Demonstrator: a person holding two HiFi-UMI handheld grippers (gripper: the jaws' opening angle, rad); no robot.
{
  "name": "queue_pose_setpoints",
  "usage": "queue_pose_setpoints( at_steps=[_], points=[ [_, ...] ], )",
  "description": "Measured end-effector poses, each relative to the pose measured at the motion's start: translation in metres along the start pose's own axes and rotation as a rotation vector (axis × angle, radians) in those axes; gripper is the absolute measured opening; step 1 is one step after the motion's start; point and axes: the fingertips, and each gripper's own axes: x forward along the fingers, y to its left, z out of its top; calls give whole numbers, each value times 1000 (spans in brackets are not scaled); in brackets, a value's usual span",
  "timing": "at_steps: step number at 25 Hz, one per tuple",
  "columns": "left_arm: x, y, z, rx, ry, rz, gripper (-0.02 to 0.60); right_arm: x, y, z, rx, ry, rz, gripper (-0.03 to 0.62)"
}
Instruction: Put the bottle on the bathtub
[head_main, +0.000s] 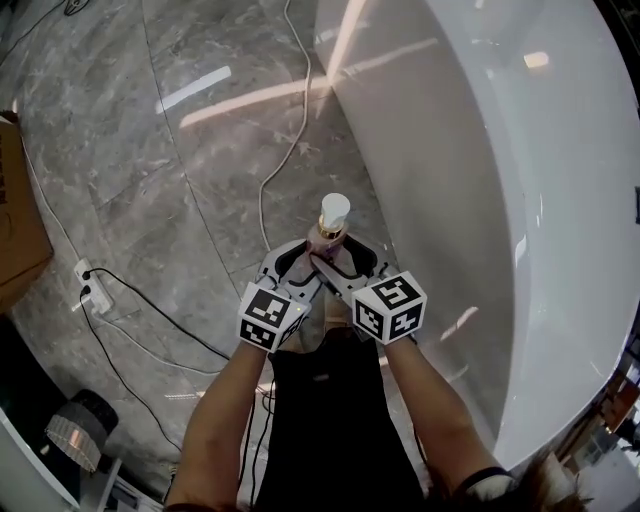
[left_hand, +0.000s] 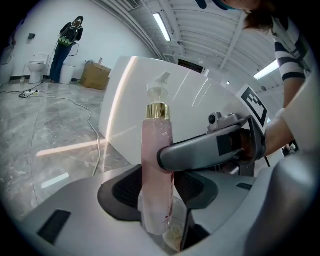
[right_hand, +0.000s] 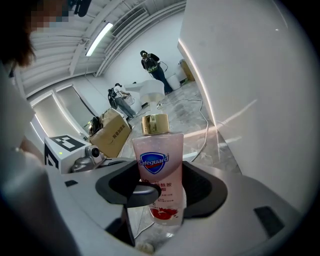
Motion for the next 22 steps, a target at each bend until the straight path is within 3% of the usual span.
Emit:
queue_pose_setpoints(
  at_steps=[7,22],
  points=[
    [42,34,-38,60,31,9,209,42,-40,-27,-5,-11,-23,287],
    [113,86,-61,195,-9,92,204,96,-105,-33,-204,-58,-93,287]
  ],
)
